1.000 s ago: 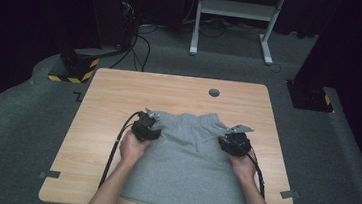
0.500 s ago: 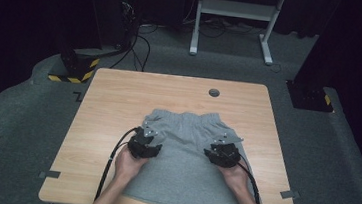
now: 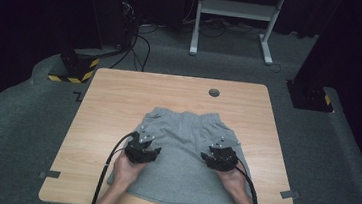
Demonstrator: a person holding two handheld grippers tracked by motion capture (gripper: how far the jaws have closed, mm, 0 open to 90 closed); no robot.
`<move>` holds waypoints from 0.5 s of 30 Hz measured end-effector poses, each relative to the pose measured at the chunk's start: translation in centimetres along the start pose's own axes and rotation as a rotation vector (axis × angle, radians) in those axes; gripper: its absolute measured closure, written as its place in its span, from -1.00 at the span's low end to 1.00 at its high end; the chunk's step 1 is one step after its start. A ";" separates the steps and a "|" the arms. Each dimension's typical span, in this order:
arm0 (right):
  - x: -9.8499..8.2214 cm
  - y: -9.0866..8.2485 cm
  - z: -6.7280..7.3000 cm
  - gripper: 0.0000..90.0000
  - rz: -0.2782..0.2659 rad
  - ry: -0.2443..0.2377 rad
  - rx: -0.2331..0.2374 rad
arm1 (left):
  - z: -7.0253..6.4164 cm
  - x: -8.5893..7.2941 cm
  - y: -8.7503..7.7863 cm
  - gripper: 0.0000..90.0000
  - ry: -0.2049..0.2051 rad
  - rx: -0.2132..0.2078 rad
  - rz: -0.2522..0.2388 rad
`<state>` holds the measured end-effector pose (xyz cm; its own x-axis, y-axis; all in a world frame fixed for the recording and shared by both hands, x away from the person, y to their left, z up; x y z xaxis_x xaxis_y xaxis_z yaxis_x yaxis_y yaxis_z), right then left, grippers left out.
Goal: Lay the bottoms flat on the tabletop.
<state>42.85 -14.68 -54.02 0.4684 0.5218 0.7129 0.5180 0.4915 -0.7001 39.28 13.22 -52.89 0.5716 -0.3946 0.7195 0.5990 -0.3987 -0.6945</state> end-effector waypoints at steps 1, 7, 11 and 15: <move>0.0 0.1 -0.1 0.18 -0.006 0.006 -0.002 | -0.4 -0.7 0.2 0.10 0.020 0.015 0.020; 0.5 0.8 -1.1 0.16 -0.008 0.029 -0.015 | 1.2 -0.6 1.2 0.09 -0.037 0.021 -0.011; 1.0 0.3 -1.5 0.14 -0.002 0.067 -0.036 | 1.0 0.2 1.1 0.01 -0.039 0.033 0.018; 1.5 -1.4 1.6 0.45 -0.047 -0.005 0.097 | -0.1 -0.6 0.3 0.10 -0.030 0.023 0.019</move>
<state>41.69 -13.51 -52.00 0.4413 0.5003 0.7449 0.4673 0.5806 -0.6668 39.06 13.28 -53.58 0.5995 -0.3769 0.7061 0.6003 -0.3717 -0.7081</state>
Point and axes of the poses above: each handheld gripper's, and its own axes: y roughly forward along the jaws, x roughly out of its top, z roughly to its left, the point moved 3 cm from there along y, roughly forward along the jaws, and after that the axes turned 1 degree about -y, right-handed, at the moved point
